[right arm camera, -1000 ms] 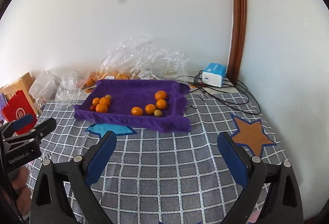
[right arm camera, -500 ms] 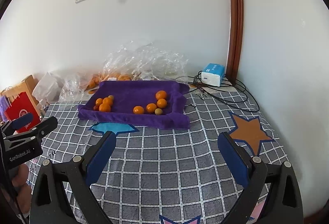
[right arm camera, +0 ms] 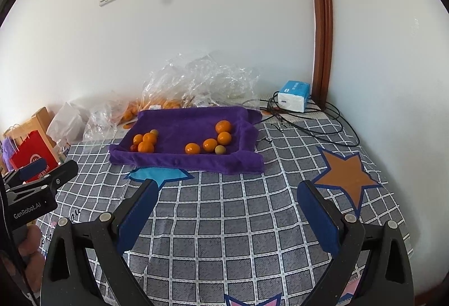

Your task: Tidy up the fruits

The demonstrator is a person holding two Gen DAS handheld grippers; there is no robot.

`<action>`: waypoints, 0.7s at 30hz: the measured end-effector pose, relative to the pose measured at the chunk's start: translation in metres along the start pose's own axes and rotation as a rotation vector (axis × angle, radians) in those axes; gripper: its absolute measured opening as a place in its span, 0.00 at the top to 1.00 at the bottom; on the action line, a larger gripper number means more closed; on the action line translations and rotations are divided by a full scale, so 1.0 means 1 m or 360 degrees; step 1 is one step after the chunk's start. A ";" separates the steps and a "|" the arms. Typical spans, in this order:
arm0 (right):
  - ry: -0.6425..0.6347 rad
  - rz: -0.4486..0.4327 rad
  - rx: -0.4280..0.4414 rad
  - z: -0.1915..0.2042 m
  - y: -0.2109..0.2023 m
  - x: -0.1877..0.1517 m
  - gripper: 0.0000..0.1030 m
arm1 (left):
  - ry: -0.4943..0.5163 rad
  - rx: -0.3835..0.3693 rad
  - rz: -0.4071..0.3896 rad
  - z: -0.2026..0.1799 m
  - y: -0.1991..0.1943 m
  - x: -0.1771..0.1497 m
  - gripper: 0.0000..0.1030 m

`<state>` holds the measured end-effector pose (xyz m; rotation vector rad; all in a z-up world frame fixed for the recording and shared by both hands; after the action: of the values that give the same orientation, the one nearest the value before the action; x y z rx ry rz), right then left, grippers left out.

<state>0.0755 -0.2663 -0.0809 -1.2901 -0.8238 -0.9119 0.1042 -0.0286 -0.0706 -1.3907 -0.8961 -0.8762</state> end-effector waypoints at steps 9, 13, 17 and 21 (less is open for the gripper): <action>0.0027 0.0030 -0.0001 -0.005 0.004 -0.006 0.05 | 0.0004 -0.0015 0.0022 -0.005 0.002 -0.004 0.05; 0.0050 0.0048 0.0003 -0.007 0.006 -0.008 0.05 | 0.0021 -0.0016 0.0022 -0.006 0.001 -0.003 0.05; 0.0070 0.0055 0.0018 -0.007 0.007 -0.008 0.05 | 0.0013 -0.0021 0.0031 -0.006 0.001 -0.003 0.05; 0.0051 0.0045 0.0028 -0.002 0.006 -0.006 0.05 | 0.0017 -0.0023 0.0022 -0.005 -0.001 -0.002 0.05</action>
<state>0.0786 -0.2678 -0.0887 -1.2661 -0.7850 -0.8988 0.1029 -0.0341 -0.0718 -1.4018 -0.8729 -0.8805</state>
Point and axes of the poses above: each gripper's, at about its wrist camera, not at the fingertips, and y roughly the way its jaws point, z to its left, x to its top, the point moved 6 cm from there along y, roughly the way its jaws point, and after that the axes turned 12 degrees about -z, right-handed, at the moved point
